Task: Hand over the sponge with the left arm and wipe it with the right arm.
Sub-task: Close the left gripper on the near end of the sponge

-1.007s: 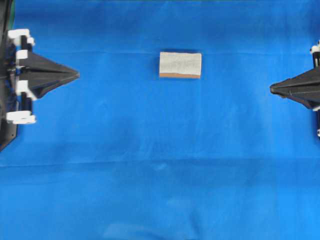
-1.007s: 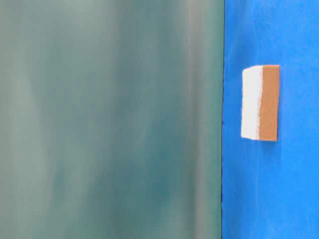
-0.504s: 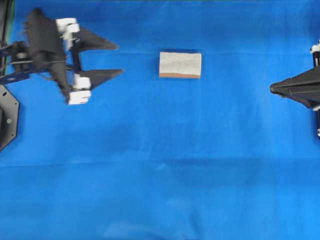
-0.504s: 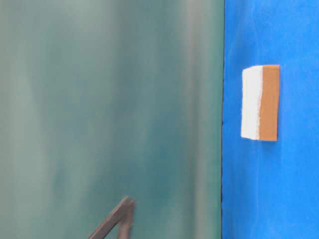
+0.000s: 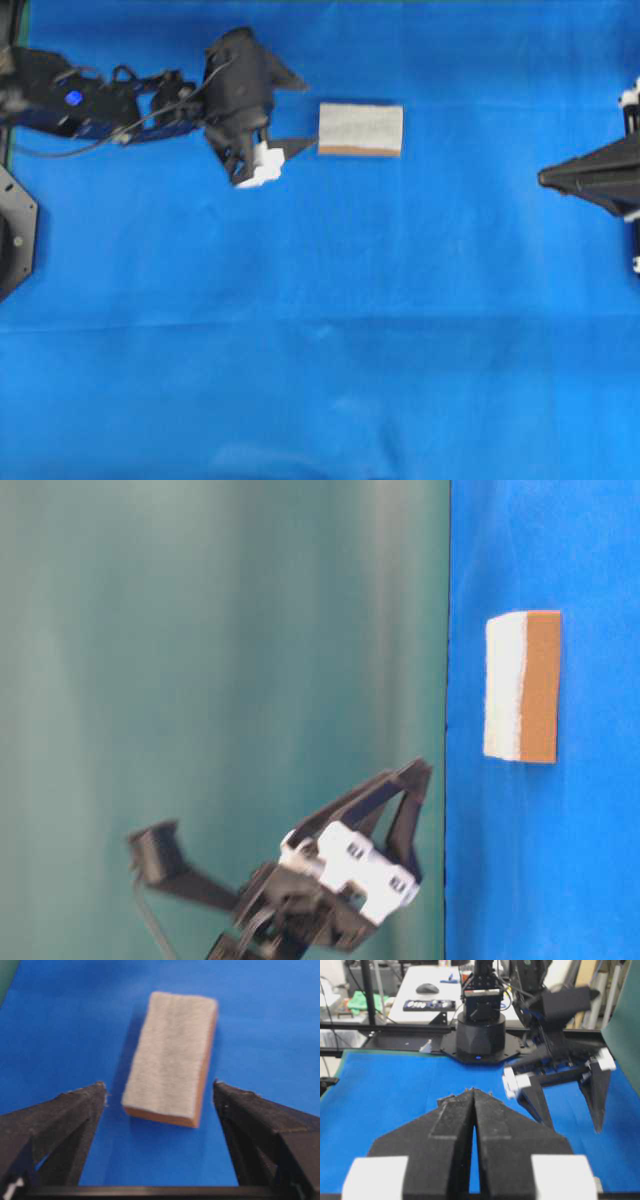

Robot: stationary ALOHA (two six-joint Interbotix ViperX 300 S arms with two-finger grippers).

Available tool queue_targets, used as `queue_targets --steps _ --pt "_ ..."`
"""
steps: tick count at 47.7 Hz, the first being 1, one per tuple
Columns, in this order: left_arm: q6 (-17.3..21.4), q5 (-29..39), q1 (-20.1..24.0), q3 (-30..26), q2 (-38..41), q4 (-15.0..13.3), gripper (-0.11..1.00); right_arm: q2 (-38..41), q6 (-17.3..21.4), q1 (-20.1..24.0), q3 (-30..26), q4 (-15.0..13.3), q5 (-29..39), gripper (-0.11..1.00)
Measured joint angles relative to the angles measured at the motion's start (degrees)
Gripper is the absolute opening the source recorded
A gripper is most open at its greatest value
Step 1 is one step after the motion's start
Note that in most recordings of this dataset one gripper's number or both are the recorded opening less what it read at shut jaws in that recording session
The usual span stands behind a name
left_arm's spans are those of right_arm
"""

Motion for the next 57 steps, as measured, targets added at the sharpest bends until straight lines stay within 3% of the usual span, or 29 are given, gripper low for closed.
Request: queue_targets --steps 25,45,50,57 --pt "0.00 0.53 0.88 -7.12 13.45 0.44 0.93 0.35 0.00 -0.44 0.00 0.00 0.09 0.00" --pt "-0.09 1.76 1.05 -8.61 16.17 0.53 0.94 0.70 0.18 -0.53 0.00 0.00 0.18 0.00" --pt "0.00 4.13 1.05 -9.40 16.17 0.44 0.82 0.70 0.18 -0.53 0.00 0.00 0.18 0.00" --pt "-0.09 6.24 1.05 -10.02 16.08 0.35 0.46 0.70 0.18 -0.53 0.00 0.00 0.09 0.00"
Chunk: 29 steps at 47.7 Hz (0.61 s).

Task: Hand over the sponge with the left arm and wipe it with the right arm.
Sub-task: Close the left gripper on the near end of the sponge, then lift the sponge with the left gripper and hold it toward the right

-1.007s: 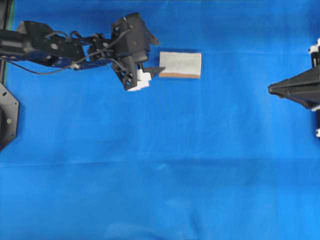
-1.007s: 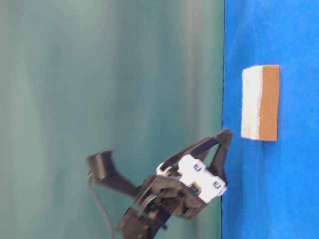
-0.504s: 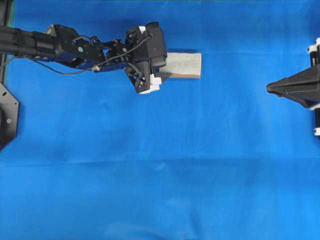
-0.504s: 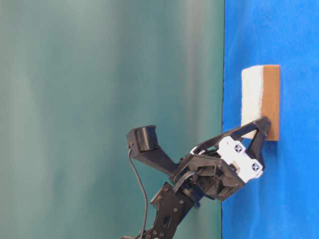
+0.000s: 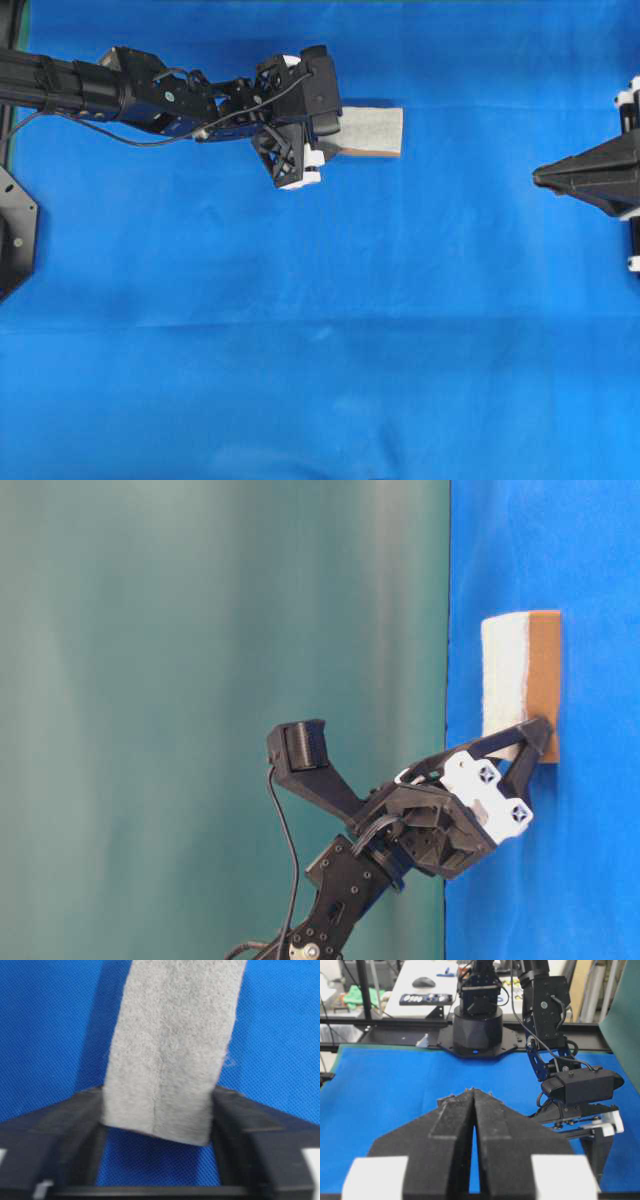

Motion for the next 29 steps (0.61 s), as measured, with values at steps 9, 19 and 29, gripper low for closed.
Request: queue_targets --steps 9,19,29 --pt "-0.18 0.97 -0.09 0.09 -1.58 -0.18 0.26 0.53 0.09 0.00 0.00 0.00 0.09 0.00" --pt "-2.29 4.92 -0.97 0.35 -7.29 -0.18 0.25 0.70 0.00 0.00 0.00 0.00 0.00 0.00" --pt "-2.90 10.46 -4.31 0.88 -14.94 -0.26 0.25 0.79 0.09 -0.09 0.00 0.00 0.18 0.00"
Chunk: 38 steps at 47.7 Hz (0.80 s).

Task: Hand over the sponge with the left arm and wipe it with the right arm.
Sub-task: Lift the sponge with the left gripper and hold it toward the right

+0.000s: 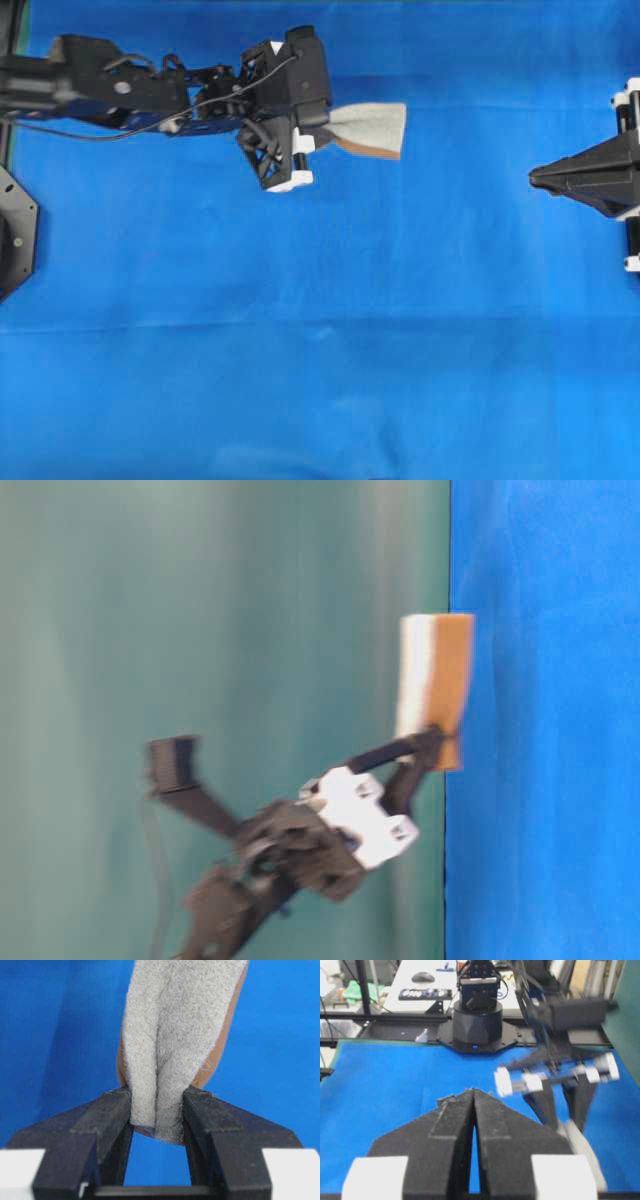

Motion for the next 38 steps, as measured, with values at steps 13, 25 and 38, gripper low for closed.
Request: queue_targets --steps 13,25,38 --pt "-0.97 2.72 -8.00 1.23 -7.12 -0.79 0.25 0.00 0.00 -0.18 0.00 0.00 1.05 0.00" --pt "-7.29 2.90 -13.10 1.67 -7.91 -0.79 0.25 0.53 0.44 -0.26 -0.09 0.00 1.41 0.00" --pt "-8.00 2.99 -13.18 1.58 -8.00 -0.79 0.25 4.66 3.16 0.09 -3.16 0.18 3.69 0.00"
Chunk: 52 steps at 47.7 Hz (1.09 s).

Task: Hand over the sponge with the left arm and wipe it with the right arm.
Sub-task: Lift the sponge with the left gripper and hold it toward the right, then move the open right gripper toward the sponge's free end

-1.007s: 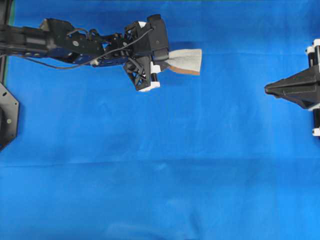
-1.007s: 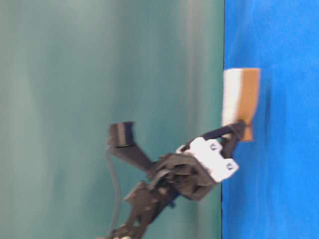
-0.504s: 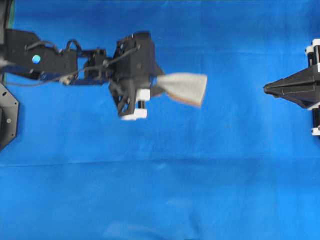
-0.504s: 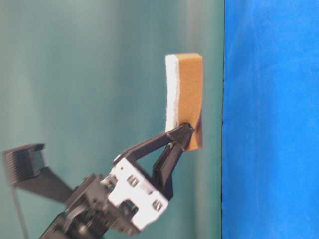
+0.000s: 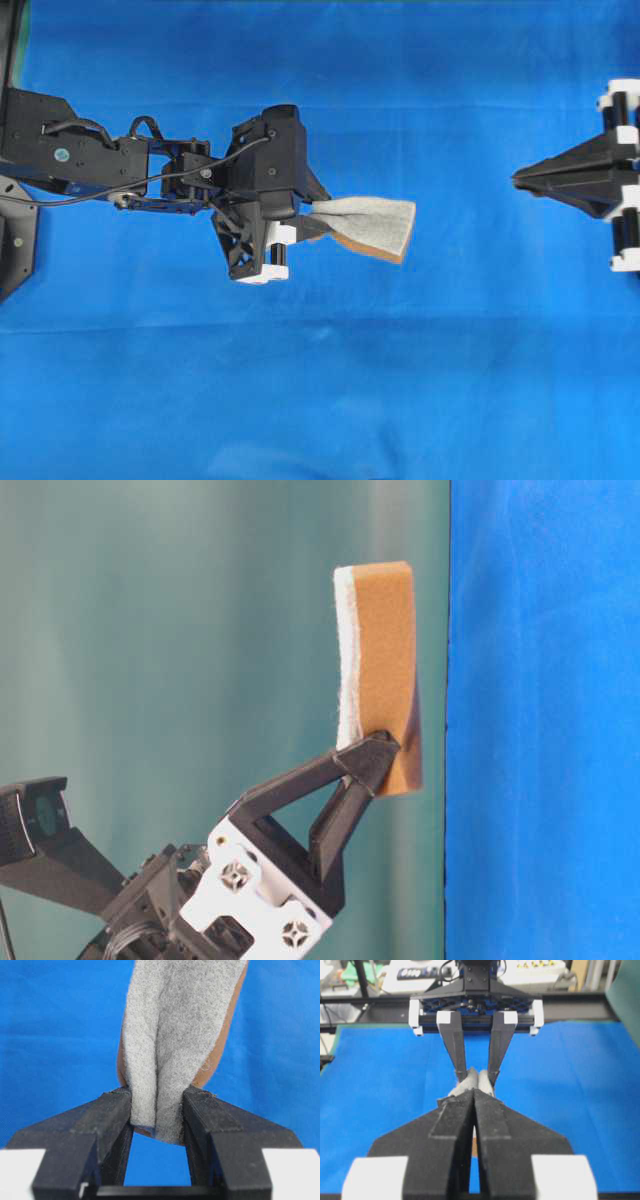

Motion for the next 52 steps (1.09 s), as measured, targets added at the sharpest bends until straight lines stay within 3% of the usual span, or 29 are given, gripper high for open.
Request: queue_targets --steps 12,21,25,52 --pt "-0.09 0.00 0.00 0.00 0.00 0.00 0.25 6.94 3.08 1.14 -4.04 0.00 2.11 0.04" --pt "0.09 0.00 0.09 0.00 0.00 0.09 0.25 12.22 4.57 1.23 -6.77 0.00 2.72 0.58" --pt "0.09 0.00 0.00 0.00 0.09 0.00 0.25 14.15 4.57 1.23 -7.65 0.09 2.64 0.72" --pt "0.09 0.00 0.09 -0.09 0.00 0.09 0.25 28.39 5.54 0.70 -14.85 1.93 3.25 0.73"
